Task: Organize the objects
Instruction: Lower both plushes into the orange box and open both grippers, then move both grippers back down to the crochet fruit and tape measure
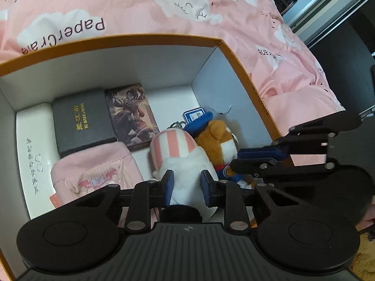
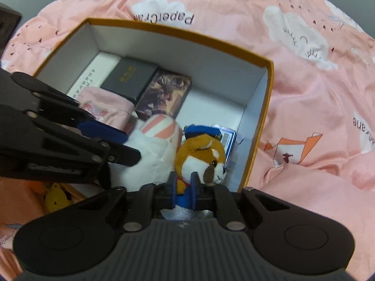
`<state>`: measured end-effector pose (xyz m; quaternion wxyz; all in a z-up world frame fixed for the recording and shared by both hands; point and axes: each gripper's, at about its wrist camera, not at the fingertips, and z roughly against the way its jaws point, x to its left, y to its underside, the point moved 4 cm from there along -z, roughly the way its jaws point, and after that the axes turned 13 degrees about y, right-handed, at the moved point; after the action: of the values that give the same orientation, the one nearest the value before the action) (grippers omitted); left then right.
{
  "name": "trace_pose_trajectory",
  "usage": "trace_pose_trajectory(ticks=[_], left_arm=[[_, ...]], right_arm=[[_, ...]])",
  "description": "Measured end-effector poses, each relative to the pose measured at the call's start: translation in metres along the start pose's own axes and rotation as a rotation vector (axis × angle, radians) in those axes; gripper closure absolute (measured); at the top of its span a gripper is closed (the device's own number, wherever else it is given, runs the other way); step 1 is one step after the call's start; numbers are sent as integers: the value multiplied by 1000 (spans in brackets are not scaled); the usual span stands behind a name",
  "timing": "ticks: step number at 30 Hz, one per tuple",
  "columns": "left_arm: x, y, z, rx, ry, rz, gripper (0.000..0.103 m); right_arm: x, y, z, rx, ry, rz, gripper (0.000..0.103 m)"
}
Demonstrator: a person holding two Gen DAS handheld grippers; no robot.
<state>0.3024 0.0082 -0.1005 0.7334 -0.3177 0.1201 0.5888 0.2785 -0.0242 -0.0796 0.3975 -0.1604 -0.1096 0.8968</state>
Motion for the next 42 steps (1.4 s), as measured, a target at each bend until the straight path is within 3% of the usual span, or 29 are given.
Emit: trace_pose_trajectory(ticks=[7, 14, 17, 23, 25, 28, 31, 33, 37, 42], left_arm=[[3, 7, -9, 32, -15, 17, 72], [-1, 7, 0, -8, -33, 5, 72], [-5, 9, 9, -37, -63, -2, 72], [-41, 23, 65, -214, -100, -130, 72], [-56, 35, 90, -273, -104, -182, 72], [-63, 59, 123, -348, -116, -202, 72], [-58, 86, 143, -403, -179, -190, 72], [-51, 105, 147, -425, -233, -177, 72], [-28, 135, 140, -398, -299, -135, 72], [-1, 164, 119, -304, -398, -120, 72]], right_arm=[[-1, 4, -22, 69, -45, -49, 100], [3, 5, -8, 19, -28, -57, 95], [1, 5, 12, -51, -20, -78, 93], [4, 19, 70, -265, -52, -156, 91], [8, 28, 90, -355, -89, -192, 81], [21, 42, 113, -474, -141, -215, 77], [38, 58, 127, -574, -184, -230, 59], [53, 67, 128, -611, -204, -227, 58], [82, 78, 106, -551, -267, -230, 59], [112, 85, 52, -314, -354, -266, 59]])
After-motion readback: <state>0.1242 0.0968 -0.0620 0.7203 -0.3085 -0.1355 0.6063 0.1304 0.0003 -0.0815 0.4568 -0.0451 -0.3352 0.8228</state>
